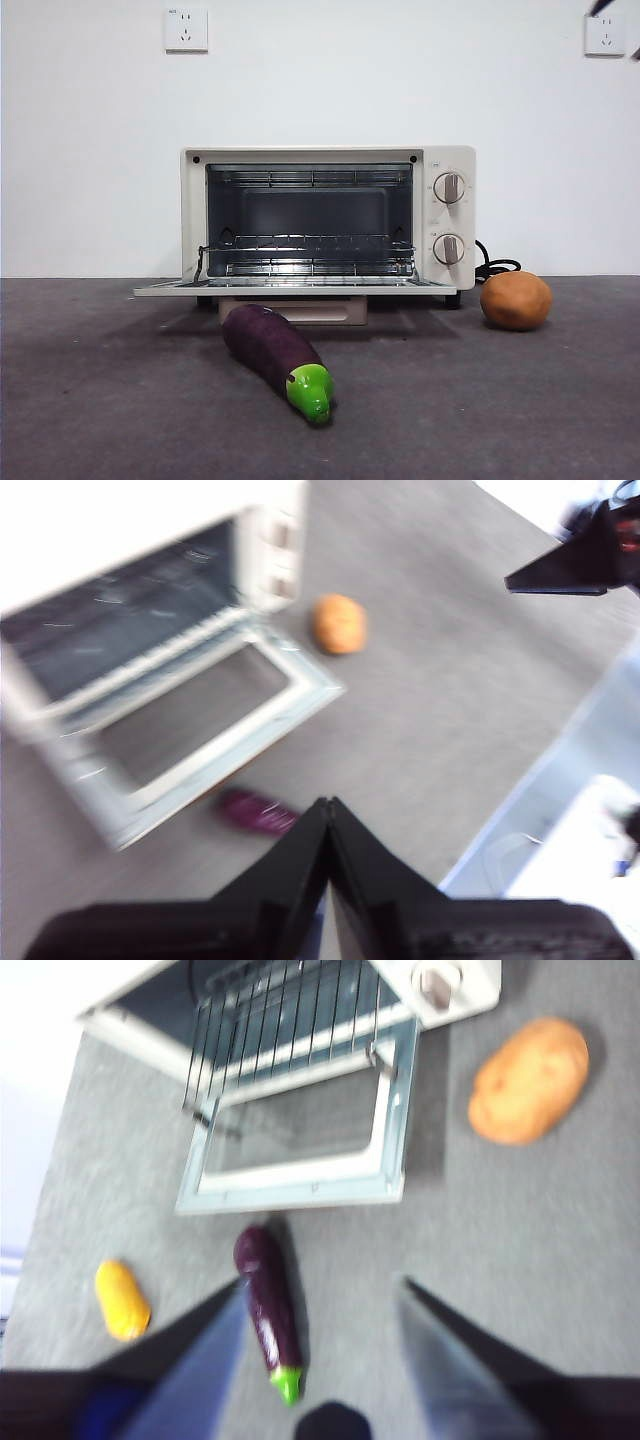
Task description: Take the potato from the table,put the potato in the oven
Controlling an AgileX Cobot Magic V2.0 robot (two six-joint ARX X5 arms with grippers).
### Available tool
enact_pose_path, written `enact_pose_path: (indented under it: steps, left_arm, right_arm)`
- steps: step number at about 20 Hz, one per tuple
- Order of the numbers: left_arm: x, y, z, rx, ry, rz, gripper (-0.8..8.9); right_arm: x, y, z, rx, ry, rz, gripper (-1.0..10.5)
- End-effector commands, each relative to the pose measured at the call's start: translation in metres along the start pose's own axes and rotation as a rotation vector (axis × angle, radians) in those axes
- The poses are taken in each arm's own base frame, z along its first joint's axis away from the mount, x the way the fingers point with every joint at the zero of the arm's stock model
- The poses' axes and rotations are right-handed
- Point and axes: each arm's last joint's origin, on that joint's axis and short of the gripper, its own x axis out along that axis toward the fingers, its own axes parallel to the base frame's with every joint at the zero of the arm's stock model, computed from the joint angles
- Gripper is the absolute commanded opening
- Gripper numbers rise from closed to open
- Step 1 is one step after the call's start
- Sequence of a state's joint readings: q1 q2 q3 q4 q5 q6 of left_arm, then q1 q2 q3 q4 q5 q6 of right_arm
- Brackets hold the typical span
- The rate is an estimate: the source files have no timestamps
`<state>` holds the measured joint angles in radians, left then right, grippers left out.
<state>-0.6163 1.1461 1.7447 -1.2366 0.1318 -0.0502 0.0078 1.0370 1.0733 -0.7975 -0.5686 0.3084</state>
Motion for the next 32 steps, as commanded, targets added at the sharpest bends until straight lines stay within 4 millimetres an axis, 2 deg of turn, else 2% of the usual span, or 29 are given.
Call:
enact_pose_path:
  steps: [1,3,5,9,14,17,21,25,28,32]
  left_arm:
    - [-0.032,0.0,-0.019,-0.033,-0.018,0.117,-0.06]
    - [-0.057,-0.001,-0.031,-0.051,-0.087,0.174,-0.06]
    - [-0.071,-0.002,-0.038,-0.05,-0.128,0.17,-0.06]
    - [-0.092,-0.004,-0.05,-0.073,-0.191,0.162,-0.06]
    - [-0.108,-0.006,-0.061,-0.071,-0.242,0.155,-0.06]
    - [-0.112,-0.007,-0.064,-0.07,-0.254,0.152,-0.06]
    - [-0.112,-0.007,-0.064,-0.061,-0.254,0.154,-0.06]
    - [-0.113,-0.007,-0.064,-0.048,-0.254,0.157,-0.06]
    - [-0.113,-0.006,-0.064,-0.031,-0.253,0.165,-0.06]
    - [-0.113,-0.006,-0.064,-0.009,-0.251,0.168,-0.06]
  right_arm:
    - [0.019,0.004,0.007,0.022,0.011,0.003,5.4]
    - [0.041,0.006,0.01,0.053,0.02,-0.055,5.3]
    - [0.057,0.005,0.01,0.059,0.036,-0.124,5.3]
    - [0.085,-0.001,0.013,0.115,0.089,-0.212,5.3]
    - [0.12,-0.009,0.037,0.156,0.13,-0.31,5.3]
    - [0.148,-0.013,0.06,0.202,0.187,-0.377,5.3]
    - [0.178,-0.019,0.08,0.28,0.248,-0.45,5.3]
    - [0.196,-0.029,0.084,0.412,0.235,-0.513,5.1]
    - [0.2,-0.034,0.084,0.448,0.174,-0.601,4.9]
    - [0.215,-0.043,0.08,0.496,0.183,-0.621,5.0]
